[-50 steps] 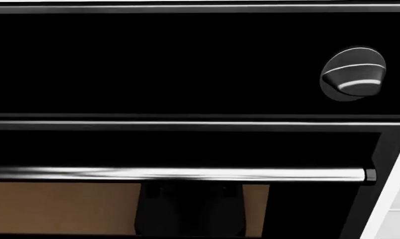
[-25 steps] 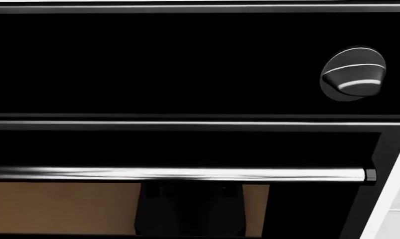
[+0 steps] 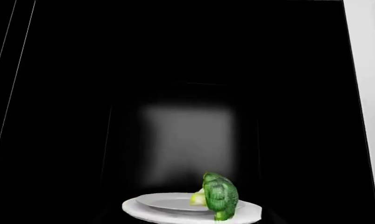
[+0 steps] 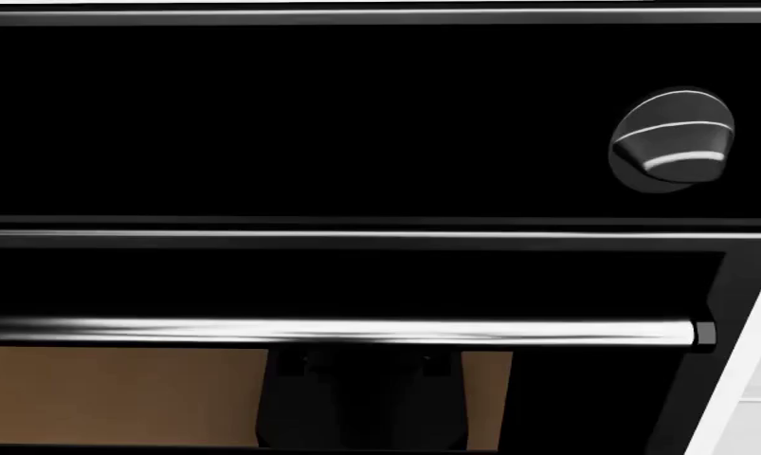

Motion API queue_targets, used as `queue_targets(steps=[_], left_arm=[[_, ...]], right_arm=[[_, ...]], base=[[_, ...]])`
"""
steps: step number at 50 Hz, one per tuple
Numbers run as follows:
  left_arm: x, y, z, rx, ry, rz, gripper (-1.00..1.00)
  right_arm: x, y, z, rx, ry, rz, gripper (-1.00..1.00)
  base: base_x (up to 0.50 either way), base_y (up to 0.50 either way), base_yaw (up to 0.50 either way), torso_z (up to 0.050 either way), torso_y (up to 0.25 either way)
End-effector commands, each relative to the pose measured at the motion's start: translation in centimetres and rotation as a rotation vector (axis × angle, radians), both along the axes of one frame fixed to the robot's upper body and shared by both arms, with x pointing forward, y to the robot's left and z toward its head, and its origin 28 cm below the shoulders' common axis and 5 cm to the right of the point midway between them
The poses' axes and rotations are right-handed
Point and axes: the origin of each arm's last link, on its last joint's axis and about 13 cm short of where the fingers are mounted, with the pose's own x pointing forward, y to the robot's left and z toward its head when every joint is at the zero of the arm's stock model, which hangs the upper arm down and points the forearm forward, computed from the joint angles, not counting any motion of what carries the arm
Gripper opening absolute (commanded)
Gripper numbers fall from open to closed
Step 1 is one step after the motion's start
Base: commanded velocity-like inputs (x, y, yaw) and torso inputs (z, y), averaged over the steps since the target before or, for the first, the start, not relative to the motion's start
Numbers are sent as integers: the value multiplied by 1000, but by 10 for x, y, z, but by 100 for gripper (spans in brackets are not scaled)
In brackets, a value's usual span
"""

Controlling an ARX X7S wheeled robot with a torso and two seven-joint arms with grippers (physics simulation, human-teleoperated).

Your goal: Pick the broccoli from the counter and place it in the microwave.

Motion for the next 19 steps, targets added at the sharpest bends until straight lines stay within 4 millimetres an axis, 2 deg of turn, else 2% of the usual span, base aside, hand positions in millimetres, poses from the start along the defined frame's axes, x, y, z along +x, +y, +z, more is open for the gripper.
queue_targets(steps=[1,19], left_arm=[[-13,1,-20,-10,51,7,100],[-14,3,-43,-38,136,12,100]], right_arm=[[-1,-2,-4,-1,8,8,100],[-1,-3,-6,-5,19,16,100]], base=[[0,0,0,0,0],[0,0,0,0,0]])
